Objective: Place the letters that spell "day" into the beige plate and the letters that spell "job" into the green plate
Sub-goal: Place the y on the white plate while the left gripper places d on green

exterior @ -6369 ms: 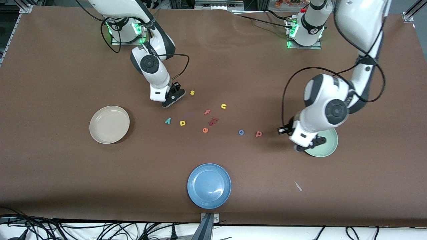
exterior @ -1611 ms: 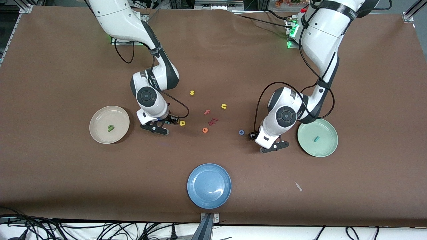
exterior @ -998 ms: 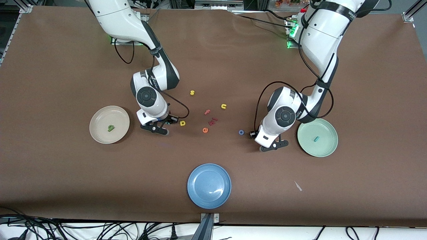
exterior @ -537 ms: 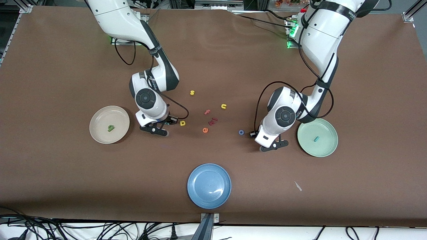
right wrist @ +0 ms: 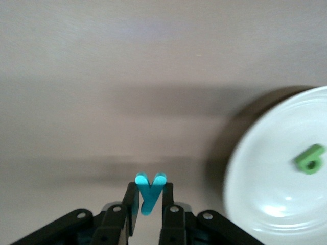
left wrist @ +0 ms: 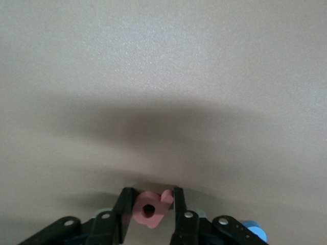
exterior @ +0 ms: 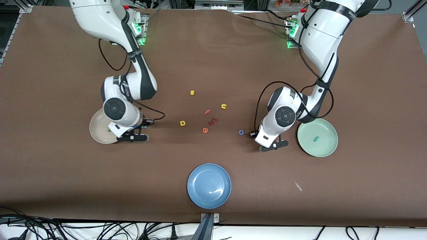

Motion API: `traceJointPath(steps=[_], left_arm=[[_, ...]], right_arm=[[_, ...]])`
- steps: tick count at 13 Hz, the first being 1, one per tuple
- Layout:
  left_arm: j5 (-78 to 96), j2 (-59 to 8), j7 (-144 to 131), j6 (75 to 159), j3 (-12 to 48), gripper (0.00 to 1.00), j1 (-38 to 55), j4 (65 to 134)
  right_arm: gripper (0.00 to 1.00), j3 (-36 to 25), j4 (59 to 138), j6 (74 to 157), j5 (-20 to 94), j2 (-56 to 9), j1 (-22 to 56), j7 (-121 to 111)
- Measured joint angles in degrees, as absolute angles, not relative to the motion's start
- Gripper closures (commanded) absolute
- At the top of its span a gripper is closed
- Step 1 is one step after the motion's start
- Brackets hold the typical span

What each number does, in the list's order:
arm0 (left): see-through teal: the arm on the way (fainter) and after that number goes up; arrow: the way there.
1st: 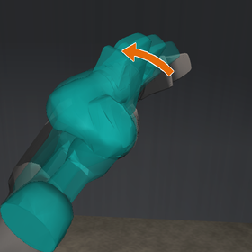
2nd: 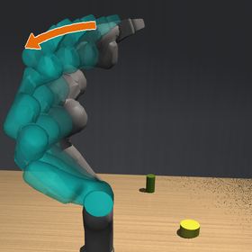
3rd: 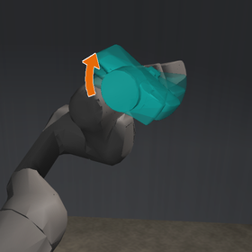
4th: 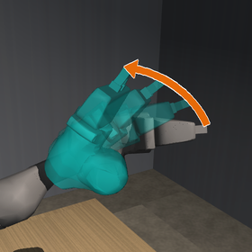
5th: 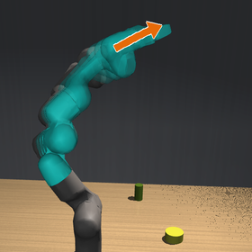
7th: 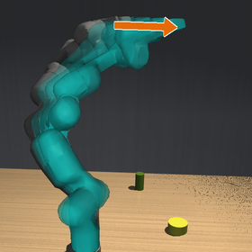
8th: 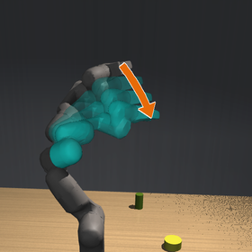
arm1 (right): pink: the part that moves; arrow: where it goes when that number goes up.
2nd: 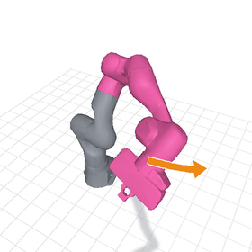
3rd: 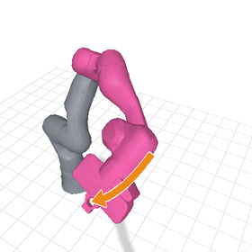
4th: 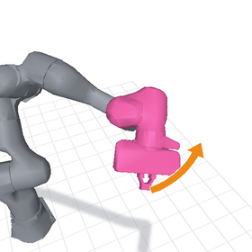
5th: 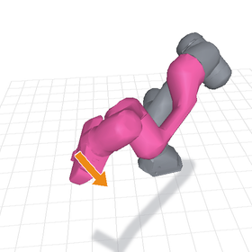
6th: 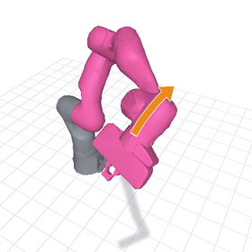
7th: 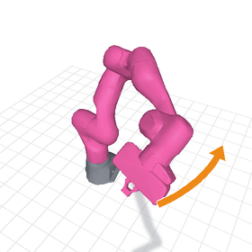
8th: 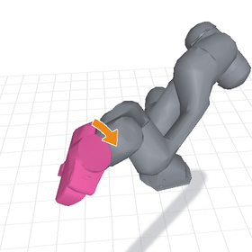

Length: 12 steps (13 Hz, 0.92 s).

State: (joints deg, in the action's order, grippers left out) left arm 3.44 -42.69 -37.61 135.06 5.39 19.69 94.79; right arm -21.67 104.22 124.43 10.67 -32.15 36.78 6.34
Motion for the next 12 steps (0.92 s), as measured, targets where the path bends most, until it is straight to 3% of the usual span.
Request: traceJointPath(steps=[3,6,8,12], left_arm=[[3.44,-42.68,-37.61,135.06,5.36,0.73,19.68,94.79],[3.44,-42.67,-37.61,135.05,5.35,0.77,19.67,94.79],[3.44,-42.66,-37.61,135.06,5.35,0.8,19.66,94.78],[3.44,-41.7,-37.38,134.41,4.62,0.8,19.08,93.77]], right_arm=[[1.0,-25.0,109.58,126.1,10.67,-28.38,36.73,-2.84],[1.0,-26.94,117.58,135.24,10.67,-26.0,36.7,-10.92],[0.0,-27.67,120.34,138.44,10.67,-25.82,36.71,-16.37],[0.0,-28.76,120.18,138.4,10.69,-25.59,36.27,-19.71]])
